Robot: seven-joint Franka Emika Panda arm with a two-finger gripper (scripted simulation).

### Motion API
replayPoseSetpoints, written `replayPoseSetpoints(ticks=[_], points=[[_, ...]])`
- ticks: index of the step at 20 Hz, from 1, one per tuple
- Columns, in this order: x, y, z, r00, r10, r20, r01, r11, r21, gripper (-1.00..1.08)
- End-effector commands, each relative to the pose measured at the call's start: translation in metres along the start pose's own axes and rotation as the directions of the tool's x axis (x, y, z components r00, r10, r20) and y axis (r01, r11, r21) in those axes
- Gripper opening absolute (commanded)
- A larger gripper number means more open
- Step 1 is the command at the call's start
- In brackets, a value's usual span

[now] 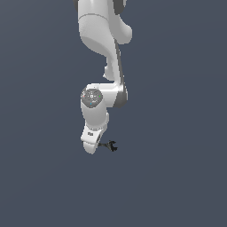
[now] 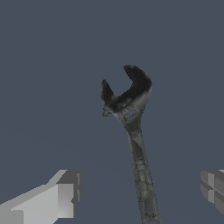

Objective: Pick up the object and move it to a goal position.

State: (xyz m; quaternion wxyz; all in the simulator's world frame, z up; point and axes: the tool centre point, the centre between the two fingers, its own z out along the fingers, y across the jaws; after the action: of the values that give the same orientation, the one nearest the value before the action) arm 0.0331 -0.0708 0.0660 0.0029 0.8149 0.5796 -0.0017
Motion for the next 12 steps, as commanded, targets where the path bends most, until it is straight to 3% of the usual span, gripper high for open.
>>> replayPoseSetpoints(ticks=[1,12], points=[[-0.0010,0.0009,0.0033,0.999,-0.036,-0.003,0.036,0.999,0.001,1.00],[-0.0029,0.0020,0.0085,0.996,-0.084,-0.006,0.084,0.996,0.002,1.00]])
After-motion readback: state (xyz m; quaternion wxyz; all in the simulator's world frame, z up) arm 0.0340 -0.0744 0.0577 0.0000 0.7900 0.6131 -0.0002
